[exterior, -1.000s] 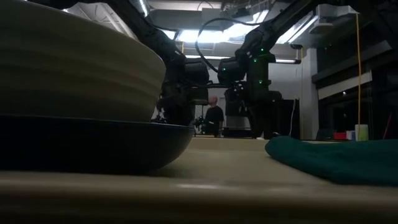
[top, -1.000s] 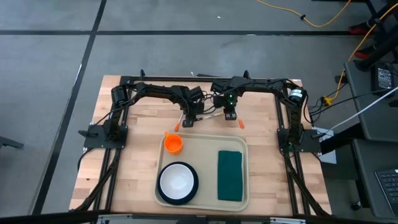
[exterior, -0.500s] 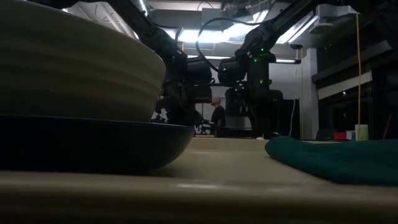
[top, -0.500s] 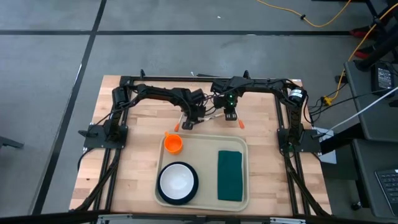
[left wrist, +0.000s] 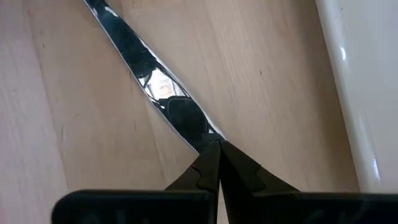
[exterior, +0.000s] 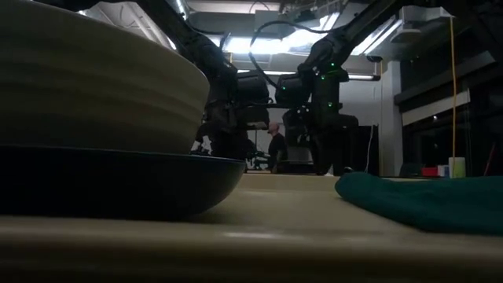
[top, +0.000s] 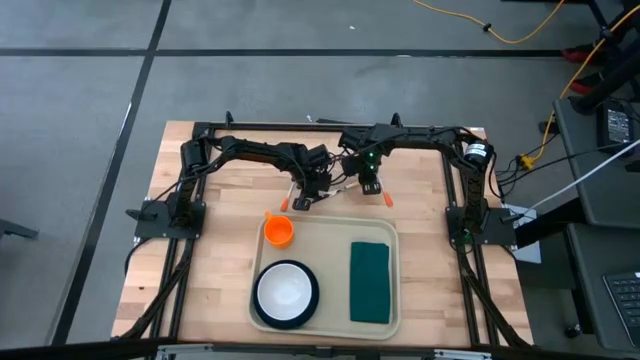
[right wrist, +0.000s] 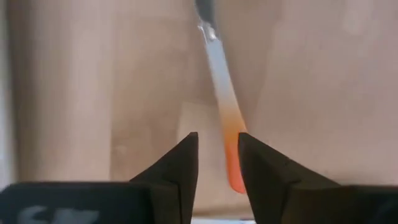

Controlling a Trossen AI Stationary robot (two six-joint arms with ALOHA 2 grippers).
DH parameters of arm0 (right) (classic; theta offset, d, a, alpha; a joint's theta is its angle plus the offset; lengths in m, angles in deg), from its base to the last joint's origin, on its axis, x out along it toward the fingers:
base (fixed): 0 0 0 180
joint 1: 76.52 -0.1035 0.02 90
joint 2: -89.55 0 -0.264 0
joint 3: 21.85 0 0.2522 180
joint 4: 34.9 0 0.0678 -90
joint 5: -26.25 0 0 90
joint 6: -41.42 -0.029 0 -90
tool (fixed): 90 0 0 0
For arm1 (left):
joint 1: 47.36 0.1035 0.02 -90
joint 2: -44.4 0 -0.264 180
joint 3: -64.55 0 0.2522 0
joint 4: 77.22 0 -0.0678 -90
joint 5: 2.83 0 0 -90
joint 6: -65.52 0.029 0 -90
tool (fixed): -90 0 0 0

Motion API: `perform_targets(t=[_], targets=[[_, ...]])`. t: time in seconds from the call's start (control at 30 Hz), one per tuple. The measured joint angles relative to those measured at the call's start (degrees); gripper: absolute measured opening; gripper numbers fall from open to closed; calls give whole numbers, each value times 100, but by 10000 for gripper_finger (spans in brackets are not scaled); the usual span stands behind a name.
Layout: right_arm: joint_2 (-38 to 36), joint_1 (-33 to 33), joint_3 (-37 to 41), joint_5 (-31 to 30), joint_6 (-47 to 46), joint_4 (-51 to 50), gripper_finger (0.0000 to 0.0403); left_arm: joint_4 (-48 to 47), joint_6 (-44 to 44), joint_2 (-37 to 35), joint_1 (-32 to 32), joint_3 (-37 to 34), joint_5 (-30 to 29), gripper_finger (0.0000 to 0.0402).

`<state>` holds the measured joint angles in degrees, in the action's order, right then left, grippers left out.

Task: Set up tray
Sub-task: Put the knife on the napkin

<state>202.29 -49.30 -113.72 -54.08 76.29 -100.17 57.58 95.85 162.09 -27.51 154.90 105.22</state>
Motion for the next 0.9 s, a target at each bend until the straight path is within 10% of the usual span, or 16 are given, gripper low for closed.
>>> perform_targets(t=[0.5, 0.9], targets=[[12, 0, 607, -676, 125, 912, 237, 29, -106, -4, 0, 2, -17, 2], [4, -208, 807, -518, -211, 699, 134, 133, -211, -9, 7, 2, -157, 2]])
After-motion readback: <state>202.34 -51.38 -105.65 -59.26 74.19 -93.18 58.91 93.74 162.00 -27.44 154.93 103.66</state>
